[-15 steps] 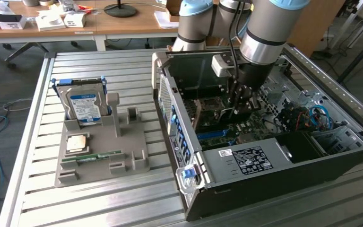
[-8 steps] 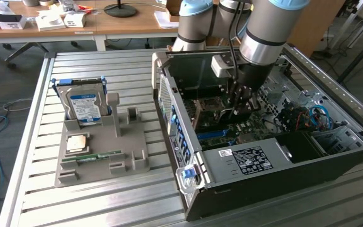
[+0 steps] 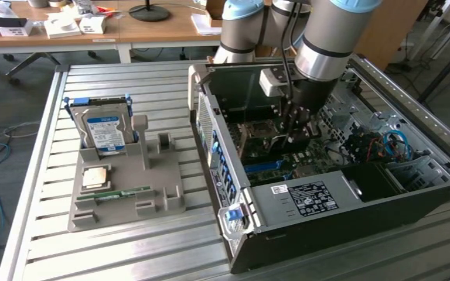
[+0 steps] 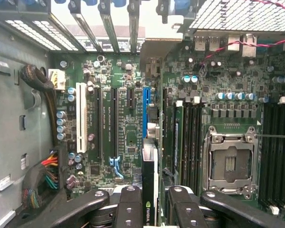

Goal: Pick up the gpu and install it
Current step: 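Insert the gpu into the slot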

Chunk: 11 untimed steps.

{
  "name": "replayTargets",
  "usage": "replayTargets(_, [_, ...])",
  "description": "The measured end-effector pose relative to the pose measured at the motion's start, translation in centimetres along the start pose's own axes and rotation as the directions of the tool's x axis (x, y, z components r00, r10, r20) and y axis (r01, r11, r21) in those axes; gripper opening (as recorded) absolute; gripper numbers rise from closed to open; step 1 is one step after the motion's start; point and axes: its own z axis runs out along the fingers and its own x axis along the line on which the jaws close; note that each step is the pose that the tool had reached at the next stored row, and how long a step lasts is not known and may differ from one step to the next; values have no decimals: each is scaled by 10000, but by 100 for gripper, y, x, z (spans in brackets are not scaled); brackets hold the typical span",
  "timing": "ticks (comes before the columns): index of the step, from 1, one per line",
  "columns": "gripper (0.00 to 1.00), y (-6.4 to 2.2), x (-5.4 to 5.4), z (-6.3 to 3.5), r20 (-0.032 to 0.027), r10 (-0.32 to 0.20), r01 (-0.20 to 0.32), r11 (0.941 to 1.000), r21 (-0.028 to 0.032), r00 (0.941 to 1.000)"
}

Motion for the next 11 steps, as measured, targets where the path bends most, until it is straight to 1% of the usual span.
replayTargets(9, [26, 12, 30, -1, 0, 0, 0, 10000, 0, 10000])
replayTargets(11, [26, 27, 31, -2, -1, -1, 1, 10000, 0, 10000])
